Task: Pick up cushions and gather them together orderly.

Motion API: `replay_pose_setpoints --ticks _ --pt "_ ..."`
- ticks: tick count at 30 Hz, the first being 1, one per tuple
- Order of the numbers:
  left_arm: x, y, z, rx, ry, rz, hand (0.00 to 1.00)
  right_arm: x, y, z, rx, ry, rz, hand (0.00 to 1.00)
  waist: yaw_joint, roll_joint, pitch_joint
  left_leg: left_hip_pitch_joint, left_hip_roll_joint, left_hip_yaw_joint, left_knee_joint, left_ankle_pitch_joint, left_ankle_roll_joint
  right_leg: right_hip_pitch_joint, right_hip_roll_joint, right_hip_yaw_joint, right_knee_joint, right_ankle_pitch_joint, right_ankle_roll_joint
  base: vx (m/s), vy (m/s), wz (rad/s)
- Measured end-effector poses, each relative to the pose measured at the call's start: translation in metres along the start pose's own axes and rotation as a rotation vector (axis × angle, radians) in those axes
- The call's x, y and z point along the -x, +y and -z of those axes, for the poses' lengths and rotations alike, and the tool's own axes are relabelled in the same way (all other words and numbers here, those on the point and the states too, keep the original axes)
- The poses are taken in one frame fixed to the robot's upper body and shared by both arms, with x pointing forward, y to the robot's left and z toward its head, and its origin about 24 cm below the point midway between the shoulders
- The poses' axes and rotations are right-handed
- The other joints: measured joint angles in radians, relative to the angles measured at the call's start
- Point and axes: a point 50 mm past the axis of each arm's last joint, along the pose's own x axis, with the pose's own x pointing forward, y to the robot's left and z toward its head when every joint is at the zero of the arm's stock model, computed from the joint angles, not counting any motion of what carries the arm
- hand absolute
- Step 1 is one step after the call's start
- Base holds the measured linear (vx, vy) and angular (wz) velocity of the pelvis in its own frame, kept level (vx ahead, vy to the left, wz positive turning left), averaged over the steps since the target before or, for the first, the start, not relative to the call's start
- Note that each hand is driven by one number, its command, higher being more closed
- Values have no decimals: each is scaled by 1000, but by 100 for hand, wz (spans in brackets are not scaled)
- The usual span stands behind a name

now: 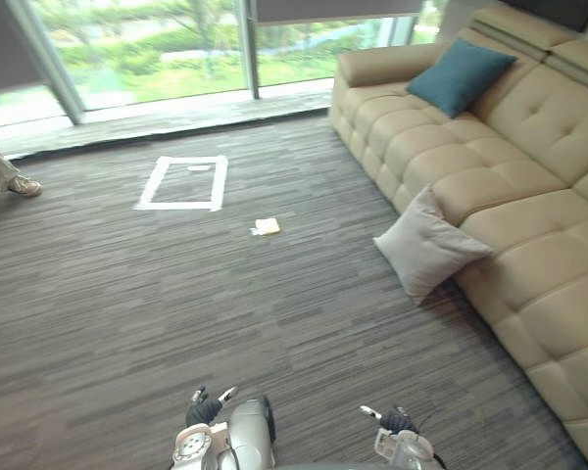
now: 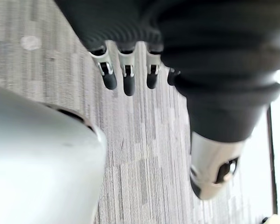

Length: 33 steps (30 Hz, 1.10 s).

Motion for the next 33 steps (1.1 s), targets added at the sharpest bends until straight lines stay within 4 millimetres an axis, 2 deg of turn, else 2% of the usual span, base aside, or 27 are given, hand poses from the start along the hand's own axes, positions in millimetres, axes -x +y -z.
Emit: replay_pose_setpoints --ticks 1,2,4,5,6,9,11,13,14,15,16,17,18,19,20,21,23,24,25,26,28,29,30,31,32,33 --pt "-1 1 0 -7 7 -3 0 0 0 -2 -2 -8 1 0 -3 -2 9 50 -7 24 -4 -31 5 -65 -21 -2 159 65 32 493 292 -64" --pt "-2 1 2 -13 28 -3 0 -1 -3 -4 -11 -21 7 0 -6 6 21 112 -11 40 -9 -61 5 -112 -43 -29 298 89 44 389 206 -43" --pt "-1 2 9 -30 63 -3 0 -1 -4 -11 -14 -58 5 0 -23 14 24 245 -14 60 -56 -103 3 -172 -83 -143 430 76 18 497 179 -23" --pt "-1 1 9 -42 65 5 0 0 -3 -11 -11 -64 -1 0 -33 15 22 301 -13 74 -102 -109 -1 -215 -96 -208 428 63 2 512 147 -11" --pt "-1 0 10 -47 67 8 0 0 -3 -14 -5 -77 -3 0 -42 16 22 337 -13 80 -135 -112 -7 -255 -102 -254 402 56 2 421 82 -17" --pt "0 0 16 -56 97 10 0 -1 -9 -21 -29 -106 14 0 -48 25 27 469 -5 139 -242 -103 -27 -352 -103 -439 165 40 -15 498 40 -27" --pt "1 -4 19 -83 105 30 0 -2 -12 -27 -41 -119 22 0 -55 39 34 546 -2 169 -307 -102 -60 -379 -65 -539 -44 91 -64 538 -14 -25" --pt "2 -4 21 -103 108 36 0 -1 -12 -26 -41 -118 21 0 -56 36 33 609 -15 178 -337 -112 -96 -378 -14 -552 -198 215 -124 632 -71 -19" --pt "2 -1 22 -113 113 32 0 0 -13 -21 -44 -108 25 0 -60 22 24 646 -33 166 -328 -127 -120 -368 -9 -543 -218 249 -249 809 -117 -34" --pt "4 -11 27 -101 129 54 0 -2 -19 -31 -30 -131 36 0 -54 79 24 660 10 159 -292 -128 -133 -369 15 -551 -157 223 -243 645 -125 -19" --pt "6 -18 27 -92 130 69 0 -2 -23 -31 -33 -133 44 0 -72 91 12 605 34 115 -164 -115 -153 -363 28 -542 -149 154 -215 487 -122 -22" --pt "6 -23 26 -81 127 80 0 -3 -24 -34 -32 -140 47 0 -76 109 15 548 71 78 -24 -100 -148 -347 44 -542 -146 131 -217 452 -176 -10" --pt "6 -24 23 -67 112 81 0 -3 -26 -37 -31 -148 51 0 -75 131 23 458 119 18 195 -25 -121 -309 79 -536 -169 111 -221 523 -177 -44" --pt "6 -24 23 -63 111 83 0 -4 -26 -36 -29 -140 54 0 -66 142 26 389 159 -25 362 -21 -113 -264 111 -520 -192 97 -227 485 -132 -58" --pt "6 -22 22 -59 108 80 0 -4 -24 -35 -29 -134 50 0 -64 138 29 351 174 -40 442 -30 -120 -231 127 -504 -204 85 -227 450 -86 -75" --pt "5 -18 19 -54 96 68 0 -4 -19 -32 -22 -118 36 0 -61 118 43 298 179 -47 514 -56 -119 -173 138 -471 -225 68 -233 428 -85 -67" --pt "3 -13 14 -54 72 56 0 -4 -13 -27 -25 -97 22 0 -56 97 52 201 169 -60 512 -89 -107 -109 143 -429 -264 53 -218 409 -76 -72" --pt "3 -16 11 -36 58 58 0 -4 -13 -25 -23 -87 23 0 -40 90 49 141 160 -63 432 -110 -90 -80 154 -384 -282 48 -206 333 -12 -83" --pt "3 -17 10 -27 51 60 0 -4 -13 -25 -24 -85 25 0 -35 94 50 109 143 -84 374 -119 -76 -65 155 -362 -286 42 -197 404 49 -94" --pt "4 -18 9 -18 48 59 0 -4 -12 -25 -24 -86 28 0 -34 97 51 68 107 -120 295 -127 -67 -48 155 -324 -290 34 -187 354 133 -88" --pt "4 -19 9 9 41 52 0 -4 -8 -27 -17 -88 23 0 -27 100 53 21 31 -227 160 -125 -73 -18 152 -257 -304 20 -173 328 196 -100" --pt "4 -19 8 15 38 47 0 -4 -6 -25 -7 -85 16 0 -19 98 52 9 -4 -287 75 -114 -81 -18 151 -214 -299 6 -159 290 264 -100" --pt "4 -19 8 18 36 44 0 -4 -4 -25 1 -85 11 0 -18 98 51 5 -19 -324 18 -100 -88 -18 152 -186 -291 -8 -147 353 339 -130" --pt "4 -18 9 20 39 41 0 -3 -3 -23 17 -79 7 0 -13 94 46 17 -24 -340 -12 -23 -79 -19 156 -128 -269 -33 -124 318 304 -132" --pt "4 -16 9 17 41 36 0 -3 -1 -19 15 -67 5 0 -6 89 33 30 -22 -312 -6 8 -71 -18 157 -76 -263 -45 -107 352 337 -141" --pt "3 -13 8 10 38 29 0 -2 0 -15 11 -57 2 0 0 72 22 38 -22 -278 4 -14 -57 -19 148 -38 -265 -50 -95 370 333 -127"
